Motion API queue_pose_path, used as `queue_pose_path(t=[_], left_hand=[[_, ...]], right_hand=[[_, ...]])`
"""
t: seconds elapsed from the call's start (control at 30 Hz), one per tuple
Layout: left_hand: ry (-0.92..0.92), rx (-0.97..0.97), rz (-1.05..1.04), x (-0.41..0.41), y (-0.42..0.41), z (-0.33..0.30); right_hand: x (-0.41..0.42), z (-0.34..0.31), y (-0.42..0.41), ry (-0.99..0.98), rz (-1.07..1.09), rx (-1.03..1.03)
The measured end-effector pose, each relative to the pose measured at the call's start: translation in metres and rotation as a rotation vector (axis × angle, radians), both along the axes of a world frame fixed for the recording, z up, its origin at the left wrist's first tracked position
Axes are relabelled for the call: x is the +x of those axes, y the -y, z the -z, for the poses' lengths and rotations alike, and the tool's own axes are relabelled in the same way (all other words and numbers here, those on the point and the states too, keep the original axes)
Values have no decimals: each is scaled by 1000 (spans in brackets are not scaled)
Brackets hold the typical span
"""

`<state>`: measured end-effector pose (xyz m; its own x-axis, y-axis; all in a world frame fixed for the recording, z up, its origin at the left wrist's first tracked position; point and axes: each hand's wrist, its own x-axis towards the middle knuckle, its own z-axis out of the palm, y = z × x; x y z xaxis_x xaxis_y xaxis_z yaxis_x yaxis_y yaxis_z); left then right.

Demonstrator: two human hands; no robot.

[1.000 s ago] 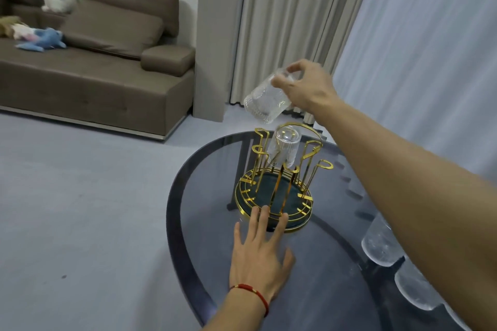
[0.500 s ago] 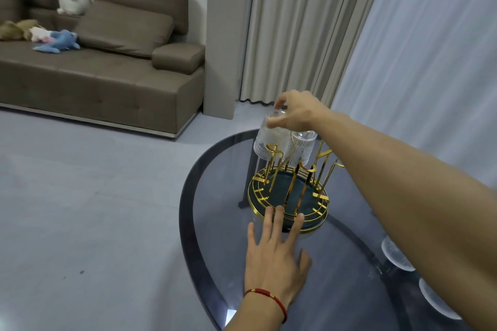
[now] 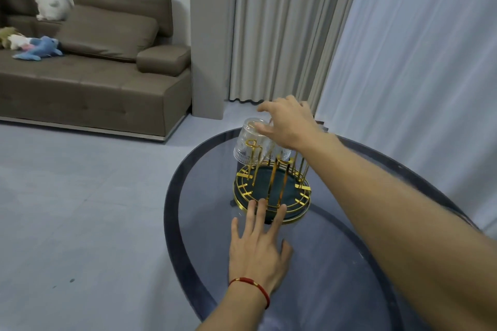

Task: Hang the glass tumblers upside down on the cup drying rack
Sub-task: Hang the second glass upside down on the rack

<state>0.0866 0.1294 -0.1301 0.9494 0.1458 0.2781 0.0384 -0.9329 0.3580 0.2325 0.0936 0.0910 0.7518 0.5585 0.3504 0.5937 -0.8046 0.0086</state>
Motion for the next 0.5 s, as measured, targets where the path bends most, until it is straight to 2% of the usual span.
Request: queue_pose_path(t=[0.13,0.2,0.37,0.5], left_hand=[[-32,35,13,-2,-2,-2],[-44,57,9,-2,0,-5],[-43,58,11,-12,8,-22],[55,39,104,-28,33,-44]], right_hand=[[-67,36,65,137,-127,496],[-104,57,101,179,-111,616],[-165,103,195,186,156,576],[-176,122,254,150,598,381]])
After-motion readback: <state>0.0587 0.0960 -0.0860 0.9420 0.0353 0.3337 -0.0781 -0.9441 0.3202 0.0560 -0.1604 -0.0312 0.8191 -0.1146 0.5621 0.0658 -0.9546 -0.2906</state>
